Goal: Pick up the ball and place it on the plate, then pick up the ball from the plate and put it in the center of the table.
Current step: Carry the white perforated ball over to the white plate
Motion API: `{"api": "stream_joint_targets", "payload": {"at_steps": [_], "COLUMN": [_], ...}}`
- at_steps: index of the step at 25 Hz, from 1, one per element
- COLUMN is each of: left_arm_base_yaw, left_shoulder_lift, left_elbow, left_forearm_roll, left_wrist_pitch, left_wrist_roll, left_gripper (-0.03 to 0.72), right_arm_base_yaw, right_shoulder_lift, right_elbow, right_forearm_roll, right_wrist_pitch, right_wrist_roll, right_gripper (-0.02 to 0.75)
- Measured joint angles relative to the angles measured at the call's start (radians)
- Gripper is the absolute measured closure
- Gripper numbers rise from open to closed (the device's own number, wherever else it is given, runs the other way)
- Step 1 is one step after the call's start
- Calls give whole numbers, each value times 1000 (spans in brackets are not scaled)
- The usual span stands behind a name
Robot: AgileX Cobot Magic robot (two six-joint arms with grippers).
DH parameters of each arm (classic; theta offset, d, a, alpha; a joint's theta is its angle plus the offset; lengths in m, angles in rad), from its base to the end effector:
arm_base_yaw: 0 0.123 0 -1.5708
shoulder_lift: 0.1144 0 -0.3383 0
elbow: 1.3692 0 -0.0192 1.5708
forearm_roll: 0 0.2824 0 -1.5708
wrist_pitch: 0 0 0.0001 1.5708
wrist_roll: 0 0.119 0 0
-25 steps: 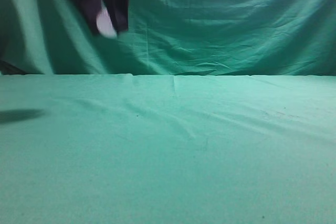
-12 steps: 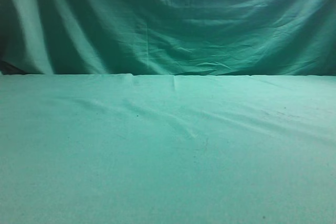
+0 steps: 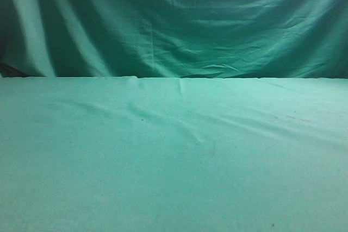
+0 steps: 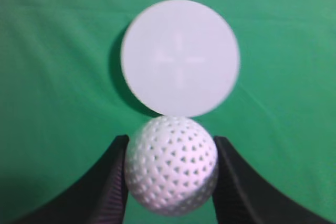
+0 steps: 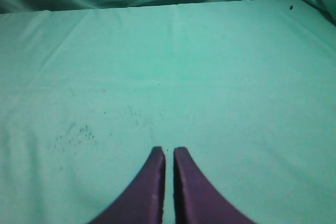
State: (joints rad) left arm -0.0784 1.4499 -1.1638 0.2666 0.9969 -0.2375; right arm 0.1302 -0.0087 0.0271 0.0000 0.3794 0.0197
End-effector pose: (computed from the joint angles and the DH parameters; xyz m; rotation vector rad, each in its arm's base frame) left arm 0.3237 0.0010 0.3170 -0.0767 2.7219 0.2584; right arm 0.0568 0.0074 0.1608 -0.1040 1.8798 0.1028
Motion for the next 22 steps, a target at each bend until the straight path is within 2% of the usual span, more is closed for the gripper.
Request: {"api": "stream_joint_targets", "payload": {"at_steps": [2, 6, 22], "left_arm_base_yaw": [63, 123, 125], "left_shoulder_lift": [21, 94, 342], "left_elbow": [0, 0, -22], "left_forearm_roll": [-7, -10, 37], "left_wrist_pitch": [-28, -65, -219], "left_wrist_roll": [2, 16, 57], "left_gripper": [388, 388, 388], "right_arm_base_yaw": [0, 0, 0], "right_shoulder_lift": [0, 0, 0], "right_elbow": [0, 0, 0], "right_forearm_roll": [0, 0, 0], "right_wrist_pitch": [0, 0, 0], "right_wrist_roll": [0, 0, 0], "right_gripper": [688, 688, 688]}}
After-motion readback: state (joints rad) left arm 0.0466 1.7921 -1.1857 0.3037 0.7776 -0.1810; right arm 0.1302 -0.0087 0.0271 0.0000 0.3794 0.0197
